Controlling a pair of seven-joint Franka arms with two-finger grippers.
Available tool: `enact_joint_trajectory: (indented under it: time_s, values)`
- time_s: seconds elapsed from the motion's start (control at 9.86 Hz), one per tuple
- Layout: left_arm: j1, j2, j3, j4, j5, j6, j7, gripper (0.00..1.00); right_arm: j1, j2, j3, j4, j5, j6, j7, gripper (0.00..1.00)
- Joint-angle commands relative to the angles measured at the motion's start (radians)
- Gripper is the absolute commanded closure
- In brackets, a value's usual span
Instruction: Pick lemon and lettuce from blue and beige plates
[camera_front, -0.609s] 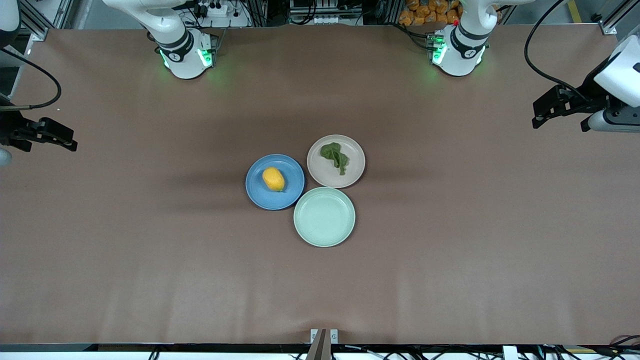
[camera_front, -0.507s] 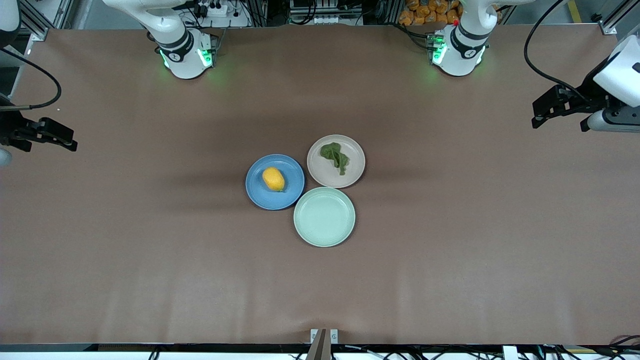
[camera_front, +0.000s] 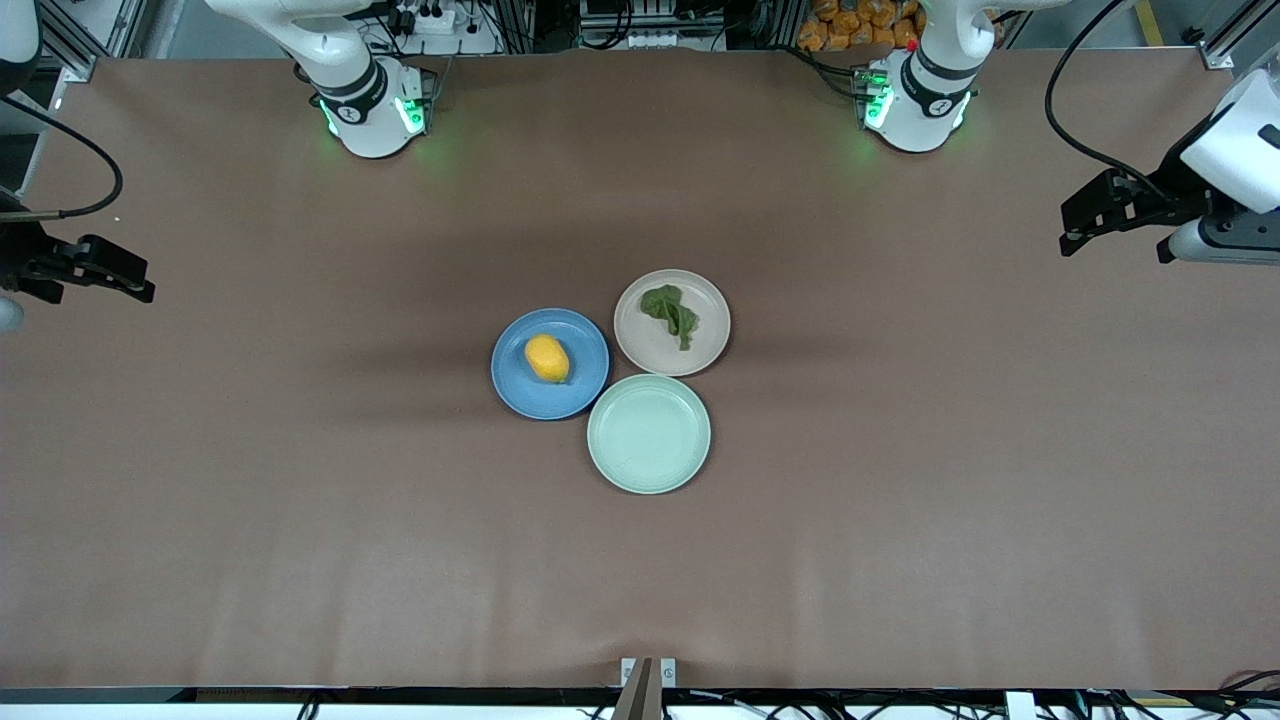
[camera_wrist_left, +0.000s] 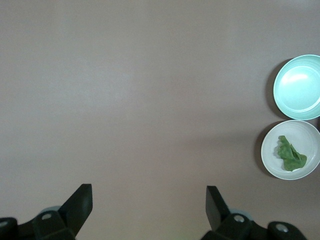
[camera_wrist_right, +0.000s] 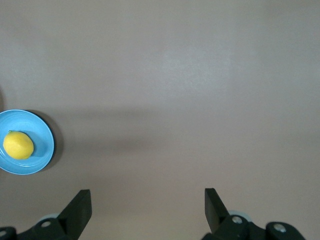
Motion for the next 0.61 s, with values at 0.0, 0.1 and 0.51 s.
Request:
enact_joint_trajectory:
  time_s: [0.0, 0.1, 0.51]
  values:
    - [-0.011, -0.002, -0.010, 0.001, 0.008, -0.020, -0.018, 0.00, -0.009, 0.012, 0.008, 0.026, 0.003, -0.015, 0.004, 0.00]
    - [-0.006, 0.005, -0.034, -0.004, 0.008, -0.020, -0.051, 0.00, -0.007, 0.012, 0.008, 0.025, 0.003, -0.016, 0.004, 0.00]
    - [-0.009, 0.041, -0.048, -0.023, -0.050, -0.005, -0.052, 0.00, -0.003, 0.012, 0.009, 0.022, 0.004, -0.018, 0.005, 0.00]
